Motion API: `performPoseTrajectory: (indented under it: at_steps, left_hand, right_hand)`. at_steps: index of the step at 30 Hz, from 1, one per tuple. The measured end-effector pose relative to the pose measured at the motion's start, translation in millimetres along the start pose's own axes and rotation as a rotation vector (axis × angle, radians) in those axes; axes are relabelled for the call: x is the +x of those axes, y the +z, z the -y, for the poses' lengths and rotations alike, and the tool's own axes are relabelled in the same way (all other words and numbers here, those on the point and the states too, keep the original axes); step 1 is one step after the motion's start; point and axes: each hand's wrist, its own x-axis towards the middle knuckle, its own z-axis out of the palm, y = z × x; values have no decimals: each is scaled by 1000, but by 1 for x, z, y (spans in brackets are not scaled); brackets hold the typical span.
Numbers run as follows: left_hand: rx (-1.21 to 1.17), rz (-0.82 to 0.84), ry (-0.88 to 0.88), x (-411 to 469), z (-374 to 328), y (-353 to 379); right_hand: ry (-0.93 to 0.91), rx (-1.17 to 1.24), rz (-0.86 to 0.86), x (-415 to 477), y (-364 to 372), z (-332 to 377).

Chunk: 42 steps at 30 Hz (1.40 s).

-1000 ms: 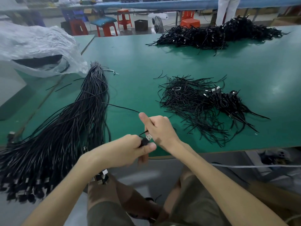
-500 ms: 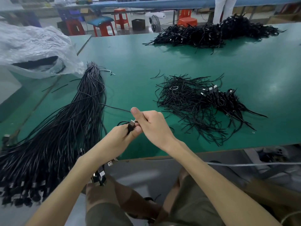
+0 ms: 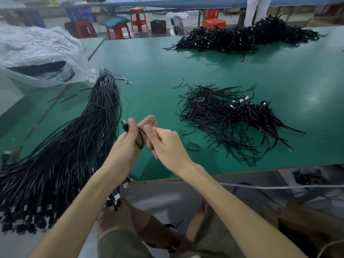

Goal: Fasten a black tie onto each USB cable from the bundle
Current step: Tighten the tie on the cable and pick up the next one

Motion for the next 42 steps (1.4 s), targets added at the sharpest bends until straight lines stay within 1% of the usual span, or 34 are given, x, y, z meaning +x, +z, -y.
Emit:
performPoseTrajectory:
  at_steps: [2,5,7,9,10,11,12,14,15,16,18,21,25,28,30,31,32,33,37,39,40,42]
  left_hand:
    - [-238,-69,43,7,-12,-1]
    - [-552,-59,72,10,-34,0]
    - [-588,28,31,4,-44,-1]
    - [-453,164,-13,-5,-49,-3]
    - [-315,232,-25,-10,-49,-5]
    - [-120,301,-33,-14,-49,-8]
    - [122,367,-49,-18,-49,-8]
    - [579,519,-134,-22,-45,-6]
    - [741,568,-182,-23,-42,-3]
    - [851,564,-214,-22,-39,-1]
    - [936,489,-210,-21,-32,2]
    - [885,422,-119,-16,-23,-5]
    - [733,327,-27,-11,-17,-12]
    - [658,210,36,-10,-11,-12]
    - [599,121,37,-10,-7,-11]
    - [548,79,11,-10,-6,-10]
    - [456,40,-24,-9,-5,-9]
    - [304,8,-55,-7,-5,-8]
    - [-432,-68,-118,5,-18,-1]
    - [-779,-123,-181,7,-26,1]
    - [-901,-156,-199,7,-28,1]
    - [-1007,-161,-205,6,-32,4]
  right_hand:
    - [58,42,-3,-5,14,-8]
    - [140,0,-58,-9,27,-21]
    - [167,-1,-124,-5,24,-24]
    - [157,-53,-145,3,19,-23]
    - [162,-96,-144,7,16,-22]
    - [174,-126,-146,11,12,-22]
    - [177,-141,-143,14,9,-21]
    - [144,-184,-78,16,1,-21]
    - [120,-233,-28,16,-2,-20]
    - [92,-284,17,15,-3,-16]
    - [17,-358,41,14,-4,-6]
    - [-63,-427,-17,16,-8,7]
    - [-35,-297,-41,15,-16,14]
    - [-34,-227,-83,9,-14,17]
    - [-40,-191,-92,4,-10,17]
    - [-37,-164,-92,1,-8,16]
    - [-28,-131,-90,-2,-4,15]
    - [-15,-92,-87,-6,0,13]
    - [55,105,-88,-18,14,9]
    - [89,157,-99,-18,16,7]
    - [103,162,-106,-18,16,7]
    - [135,168,-105,-17,15,6]
